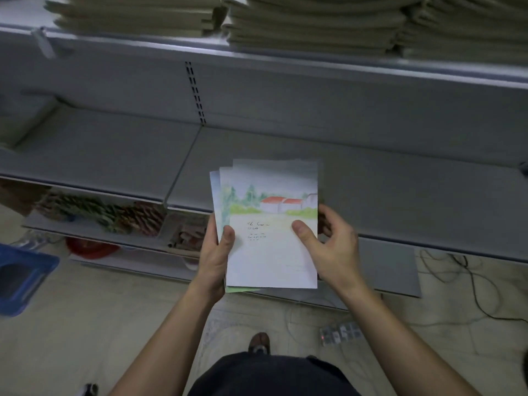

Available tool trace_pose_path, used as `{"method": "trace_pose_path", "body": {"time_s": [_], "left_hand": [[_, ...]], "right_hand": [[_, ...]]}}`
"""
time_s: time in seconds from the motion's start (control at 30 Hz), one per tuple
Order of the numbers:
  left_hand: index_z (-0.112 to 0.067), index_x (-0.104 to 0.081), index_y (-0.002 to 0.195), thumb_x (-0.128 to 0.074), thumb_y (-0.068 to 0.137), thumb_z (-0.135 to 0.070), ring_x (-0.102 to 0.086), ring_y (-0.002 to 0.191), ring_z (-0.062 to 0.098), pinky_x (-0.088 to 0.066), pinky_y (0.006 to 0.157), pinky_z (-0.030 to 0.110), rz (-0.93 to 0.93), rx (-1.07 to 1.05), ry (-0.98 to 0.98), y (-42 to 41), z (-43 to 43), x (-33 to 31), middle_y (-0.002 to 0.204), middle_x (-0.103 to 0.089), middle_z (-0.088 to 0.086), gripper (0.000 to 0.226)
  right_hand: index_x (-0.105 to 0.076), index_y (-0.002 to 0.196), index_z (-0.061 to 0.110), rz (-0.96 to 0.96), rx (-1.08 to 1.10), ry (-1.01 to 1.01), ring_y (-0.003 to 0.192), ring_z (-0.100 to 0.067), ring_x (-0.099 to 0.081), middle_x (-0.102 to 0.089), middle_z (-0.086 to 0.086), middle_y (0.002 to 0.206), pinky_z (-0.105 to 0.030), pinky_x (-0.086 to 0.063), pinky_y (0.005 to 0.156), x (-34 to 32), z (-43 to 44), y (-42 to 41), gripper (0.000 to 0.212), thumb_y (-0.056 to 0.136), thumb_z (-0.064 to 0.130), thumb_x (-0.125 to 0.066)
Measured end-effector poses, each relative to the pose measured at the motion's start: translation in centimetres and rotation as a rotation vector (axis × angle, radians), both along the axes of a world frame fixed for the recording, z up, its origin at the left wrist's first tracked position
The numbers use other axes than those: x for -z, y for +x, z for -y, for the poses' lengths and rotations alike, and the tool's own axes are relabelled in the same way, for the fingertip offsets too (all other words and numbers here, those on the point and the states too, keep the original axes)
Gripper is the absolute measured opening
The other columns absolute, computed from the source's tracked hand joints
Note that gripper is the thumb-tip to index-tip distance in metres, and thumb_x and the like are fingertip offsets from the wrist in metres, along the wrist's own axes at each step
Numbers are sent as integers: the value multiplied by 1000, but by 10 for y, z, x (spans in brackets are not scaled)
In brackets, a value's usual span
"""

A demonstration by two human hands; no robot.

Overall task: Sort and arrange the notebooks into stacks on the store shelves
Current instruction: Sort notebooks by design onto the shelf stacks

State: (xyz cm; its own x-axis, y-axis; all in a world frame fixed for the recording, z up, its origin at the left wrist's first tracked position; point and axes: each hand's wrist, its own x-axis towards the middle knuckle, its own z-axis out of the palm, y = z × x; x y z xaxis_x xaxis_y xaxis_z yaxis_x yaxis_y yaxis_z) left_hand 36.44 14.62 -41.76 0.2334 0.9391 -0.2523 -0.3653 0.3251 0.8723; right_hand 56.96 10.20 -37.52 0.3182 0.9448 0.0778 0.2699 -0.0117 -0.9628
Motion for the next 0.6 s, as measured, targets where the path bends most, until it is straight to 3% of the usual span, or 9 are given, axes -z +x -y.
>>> {"method": "trace_pose_path", "body": {"time_s": [0.2,0.3,0.43,0.53,0.6], "left_hand": [[-20,-40,153,-84,71,-65,-57,131,44,-39,106,75,-48,23,-13,16,1,5,146,-58,17,103],[-22,-46,148,-88,67,-61,-62,124,45,-47,101,70,-40,35,-65,25,9,16,140,-62,17,99],[-24,-53,138,-71,85,-39,-68,112,39,-59,89,58,-62,-9,-90,30,21,31,136,-64,19,58],[-27,-56,136,-85,70,-57,-67,114,44,-54,93,65,-141,-57,-86,25,17,30,133,-66,18,78],[-26,-54,139,-84,72,-56,-63,118,49,-50,95,71,-144,-103,-65,16,13,30,134,-64,20,80]], "right_hand": [[-68,114,19,-89,77,-57,95,-5,-72,-76,13,102,-21,-57,82,4,15,22,27,88,14,-76],[-63,109,28,-141,108,-132,91,-11,-74,-77,10,98,-28,-60,77,15,34,41,24,92,12,-70],[-59,110,27,-195,189,-205,86,-23,-76,-78,-4,94,-41,-61,74,29,55,67,23,97,9,-63],[-59,108,25,-204,239,-203,87,-23,-75,-78,-2,95,-40,-60,76,29,56,88,22,97,6,-61],[-61,109,22,-184,286,-197,92,-24,-74,-77,-2,96,-38,-59,80,28,50,105,21,98,5,-60]]}}
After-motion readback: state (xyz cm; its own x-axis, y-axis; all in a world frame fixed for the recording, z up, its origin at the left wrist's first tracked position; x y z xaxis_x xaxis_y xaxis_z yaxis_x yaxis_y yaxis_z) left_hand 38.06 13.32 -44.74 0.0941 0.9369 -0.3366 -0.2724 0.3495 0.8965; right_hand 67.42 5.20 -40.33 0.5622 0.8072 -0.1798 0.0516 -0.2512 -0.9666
